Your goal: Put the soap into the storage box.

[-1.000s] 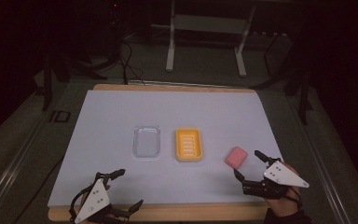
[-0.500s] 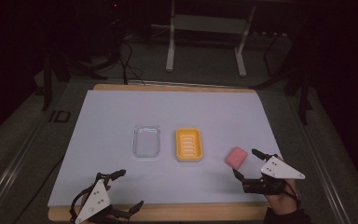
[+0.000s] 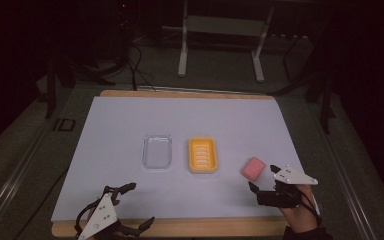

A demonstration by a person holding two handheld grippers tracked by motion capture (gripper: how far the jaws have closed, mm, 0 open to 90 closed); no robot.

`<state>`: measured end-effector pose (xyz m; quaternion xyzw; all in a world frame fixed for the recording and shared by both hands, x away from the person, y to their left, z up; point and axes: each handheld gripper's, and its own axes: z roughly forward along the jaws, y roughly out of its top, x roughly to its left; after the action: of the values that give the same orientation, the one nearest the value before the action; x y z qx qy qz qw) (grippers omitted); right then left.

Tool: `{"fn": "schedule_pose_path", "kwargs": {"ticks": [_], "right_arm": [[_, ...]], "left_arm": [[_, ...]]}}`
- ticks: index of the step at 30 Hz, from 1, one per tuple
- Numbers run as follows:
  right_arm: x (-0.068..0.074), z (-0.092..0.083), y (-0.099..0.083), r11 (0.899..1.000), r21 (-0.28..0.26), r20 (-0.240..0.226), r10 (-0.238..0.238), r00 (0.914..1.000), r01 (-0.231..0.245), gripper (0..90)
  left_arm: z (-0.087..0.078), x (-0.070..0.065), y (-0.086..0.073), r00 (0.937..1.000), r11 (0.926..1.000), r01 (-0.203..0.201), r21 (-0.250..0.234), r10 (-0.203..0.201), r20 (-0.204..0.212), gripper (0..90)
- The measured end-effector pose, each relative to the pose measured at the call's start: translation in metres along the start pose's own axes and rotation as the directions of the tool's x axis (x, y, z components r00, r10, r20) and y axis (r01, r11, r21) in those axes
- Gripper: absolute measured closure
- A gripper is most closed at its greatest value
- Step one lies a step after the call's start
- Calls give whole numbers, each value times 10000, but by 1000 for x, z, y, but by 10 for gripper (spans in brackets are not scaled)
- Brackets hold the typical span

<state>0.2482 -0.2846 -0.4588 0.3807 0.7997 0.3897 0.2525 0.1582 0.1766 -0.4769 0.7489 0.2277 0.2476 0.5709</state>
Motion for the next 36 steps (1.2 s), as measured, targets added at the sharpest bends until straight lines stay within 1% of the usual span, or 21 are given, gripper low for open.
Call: {"fn": "schedule_pose_path", "kwargs": {"ticks": [3, 5, 6, 9, 12, 14, 15, 16, 17, 19, 21, 22, 23, 24, 27, 28, 29, 31, 32, 33, 36], "right_arm": [[-4, 4, 2, 9992, 307, 51, 264, 9996, -266, 91], [-5, 5, 2, 9988, 332, 262, 350, 9990, -359, 91], [-6, 6, 2, 9960, 558, 308, 678, 9972, -695, 91], [-6, 6, 2, 9951, 598, 477, 764, 9959, -792, 90], [-10, 9, 3, 9871, 956, 465, 1249, 9911, -1288, 90], [-11, 9, 3, 9840, 1034, 758, 1376, 9876, -1450, 89], [-12, 8, 3, 9784, 1112, 592, 1685, 9839, -1743, 89], [-12, 8, 3, 9784, 1112, 592, 1685, 9839, -1743, 89], [-12, 8, 3, 9724, 1299, 716, 1855, 9800, -1936, 89], [-13, 9, 3, 9690, 1533, 966, 1806, 9788, -1939, 90], [-17, 10, 5, 9485, 1996, 586, 2388, 9693, -2458, 90], [-18, 9, 6, 9413, 2031, 633, 2621, 9630, -2695, 90], [-18, 9, 6, 9413, 2031, 633, 2621, 9630, -2695, 90], [-16, 7, 10, 9357, 2311, 1167, 2453, 9624, -2665, 90], [-15, 3, 15, 9179, 2513, 1189, 2857, 9509, -3072, 90], [-15, 3, 15, 9179, 2513, 1189, 2857, 9509, -3072, 90], [-15, 3, 17, 9121, 2644, 1339, 2871, 9485, -3134, 90], [-19, 2, 19, 8781, 2935, 1285, 3555, 9258, -3779, 91], [-20, 3, 19, 8688, 3103, 1237, 3656, 9225, -3859, 100], [-20, 3, 20, 8606, 3342, 1286, 3622, 9232, -3842, 176], [-20, 5, 20, 8542, 3574, 1476, 3476, 9259, -3777, 180]], "left_arm": [[0, -1, -1, 9996, 9995, -281, 158, 281, -8, 5], [-1, -1, -1, 9996, 9996, -265, 126, 264, 57, 5], [-2, -1, -1, 9998, 9997, -206, 103, 205, 60, 5], [-1, 0, -1, 9998, 9997, -201, 121, 200, 75, 5], [0, 0, -2, 9997, 9996, -213, 210, 210, 149, 5], [-1, 0, -1, 9991, 9999, 16, 170, -23, 425, 5], [-1, 0, -1, 9991, 9999, 16, 170, -23, 425, 5], [-2, -1, -1, 9993, 10000, 28, 24, -29, 371, 5], [-1, -1, -1, 9998, 10000, 49, 52, -50, 196, 5], [1, 1, -2, 9998, 9999, 75, 89, -77, 191, 5], [1, -1, -2, 9997, 9997, -78, 213, 73, 213, 5], [1, -2, -2, 9997, 9996, -147, 246, 143, 185, 5], [1, -2, -2, 9997, 9996, -147, 246, 143, 185, 5], [1, -2, -2, 9997, 9996, -145, 243, 141, 180, 5], [1, -3, -2, 9997, 9995, -188, 268, 183, 176, 5], [1, -3, -2, 9997, 9995, -188, 268, 183, 176, 5], [0, -3, -2, 9997, 9995, -162, 258, 157, 192, 5], [0, -3, -2, 9997, 9995, -159, 262, 154, 181, 5], [1, -2, -2, 9997, 9995, -155, 265, 151, 178, 5], [1, -2, -3, 9997, 9995, -145, 289, 140, 179, 5], [2, -2, -3, 9997, 9993, -139, 339, 132, 207, 5]]}}
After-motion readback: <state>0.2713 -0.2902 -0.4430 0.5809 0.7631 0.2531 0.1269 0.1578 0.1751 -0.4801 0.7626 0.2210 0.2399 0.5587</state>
